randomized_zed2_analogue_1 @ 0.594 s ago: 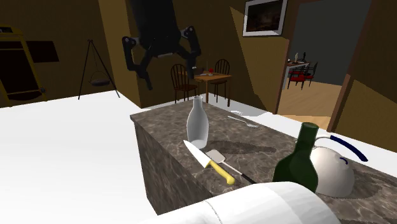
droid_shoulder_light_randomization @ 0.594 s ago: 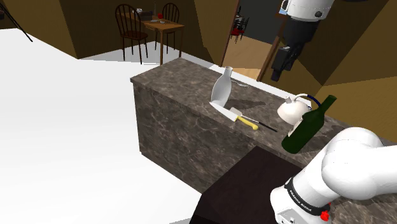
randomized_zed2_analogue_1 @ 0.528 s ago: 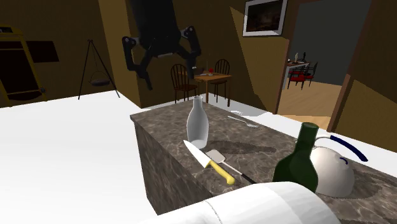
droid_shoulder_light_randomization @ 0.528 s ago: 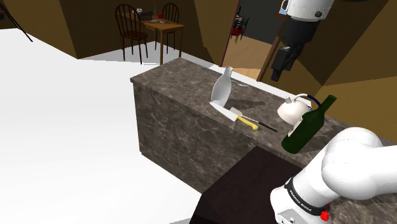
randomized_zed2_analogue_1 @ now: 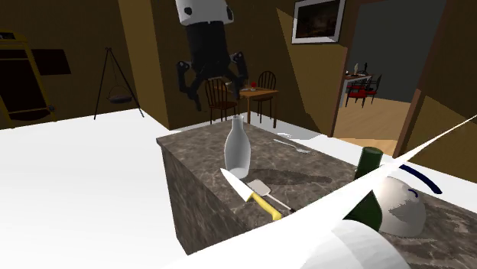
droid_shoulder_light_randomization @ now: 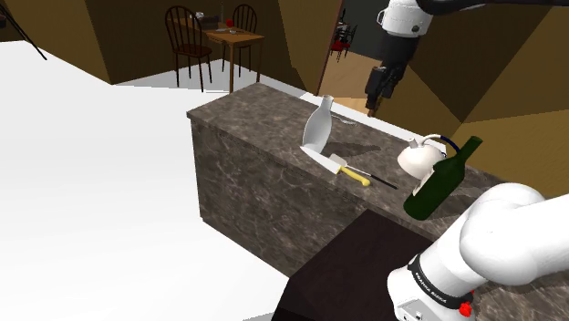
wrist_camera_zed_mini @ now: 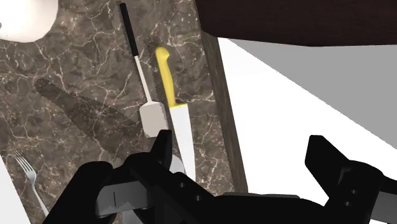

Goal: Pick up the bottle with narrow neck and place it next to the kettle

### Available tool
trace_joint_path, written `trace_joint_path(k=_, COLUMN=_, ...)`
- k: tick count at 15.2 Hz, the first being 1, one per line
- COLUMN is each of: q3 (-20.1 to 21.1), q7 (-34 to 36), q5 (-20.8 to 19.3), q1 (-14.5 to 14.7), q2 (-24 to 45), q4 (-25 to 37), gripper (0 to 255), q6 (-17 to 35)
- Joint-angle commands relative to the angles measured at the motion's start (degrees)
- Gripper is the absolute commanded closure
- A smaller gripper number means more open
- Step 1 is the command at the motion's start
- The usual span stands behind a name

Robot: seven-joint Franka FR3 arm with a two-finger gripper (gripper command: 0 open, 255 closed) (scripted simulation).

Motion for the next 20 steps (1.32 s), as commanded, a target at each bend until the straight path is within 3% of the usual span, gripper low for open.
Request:
trace_joint_path(k=1, q3=-1.67, q7=-1.55, q5=-0.17, q1=-0.4, q2=4.57, q4=2.15, gripper=0, q6=2.73)
trace_joint_path(k=11, q3=-7.82, q7=-9.26, q5=3.05, q1=-1.63, q2=25.72, q4=15.23, gripper=0, q6=11.22)
trace_joint_path(k=20, q3=-10.41, q7=-16.87, q5=10.09, q1=-4.48, q2=46.67, q4=34.12, gripper=0, q6=12.44)
